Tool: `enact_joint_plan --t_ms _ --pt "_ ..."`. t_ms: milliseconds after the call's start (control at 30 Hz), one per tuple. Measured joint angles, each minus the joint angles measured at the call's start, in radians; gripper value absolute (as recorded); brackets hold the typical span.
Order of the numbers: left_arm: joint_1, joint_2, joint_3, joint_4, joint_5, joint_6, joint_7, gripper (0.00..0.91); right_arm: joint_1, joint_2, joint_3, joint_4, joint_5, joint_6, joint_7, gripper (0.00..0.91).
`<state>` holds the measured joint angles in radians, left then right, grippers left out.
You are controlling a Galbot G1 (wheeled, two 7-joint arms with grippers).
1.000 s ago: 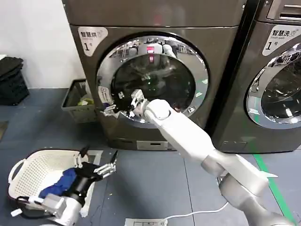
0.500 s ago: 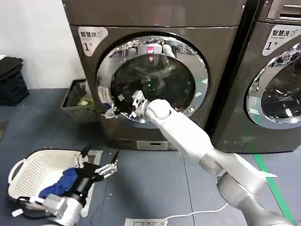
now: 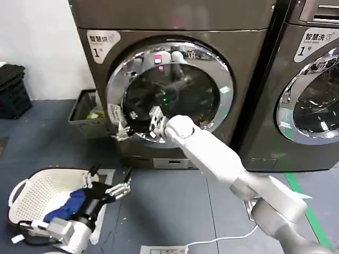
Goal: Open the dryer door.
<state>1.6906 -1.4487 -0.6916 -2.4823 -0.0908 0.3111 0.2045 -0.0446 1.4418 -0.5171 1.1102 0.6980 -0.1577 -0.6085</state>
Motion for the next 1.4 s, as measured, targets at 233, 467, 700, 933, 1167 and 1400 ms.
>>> enact_joint_plan --t_ms 233,467,700,933,1167,1400 --pt "0.005 -0.003 -0.005 -0.004 -0.004 0.001 -0.001 0.907 -0.019 -0.061 -0.024 0.108 0.045 -0.018 0.0 0.907" --pt "0.01 -0.01 -0.024 -0.007 -0.005 -0.002 -0.018 0.907 -0.032 -0.13 -0.045 0.23 0.086 -0.031 -0.002 0.907" --pt "0.03 -0.004 -0.076 -0.018 -0.027 -0.02 -0.021 0.907 -0.045 -0.194 -0.052 0.338 0.105 -0.034 -0.001 0.907" --pt "-0.001 0.035 -0.205 0.023 -0.147 -0.011 -0.012 0.907 -0.06 -0.253 -0.052 0.426 0.125 -0.037 -0.001 0.907" --pt "-0.089 0.106 -0.331 0.101 -0.276 0.004 0.015 0.907 -0.074 -0.315 -0.052 0.508 0.147 -0.044 -0.001 0.907" --pt "-0.179 0.2 -0.365 0.197 -0.371 -0.052 0.087 0.907 -0.089 -0.366 -0.041 0.578 0.162 -0.053 -0.016 0.907"
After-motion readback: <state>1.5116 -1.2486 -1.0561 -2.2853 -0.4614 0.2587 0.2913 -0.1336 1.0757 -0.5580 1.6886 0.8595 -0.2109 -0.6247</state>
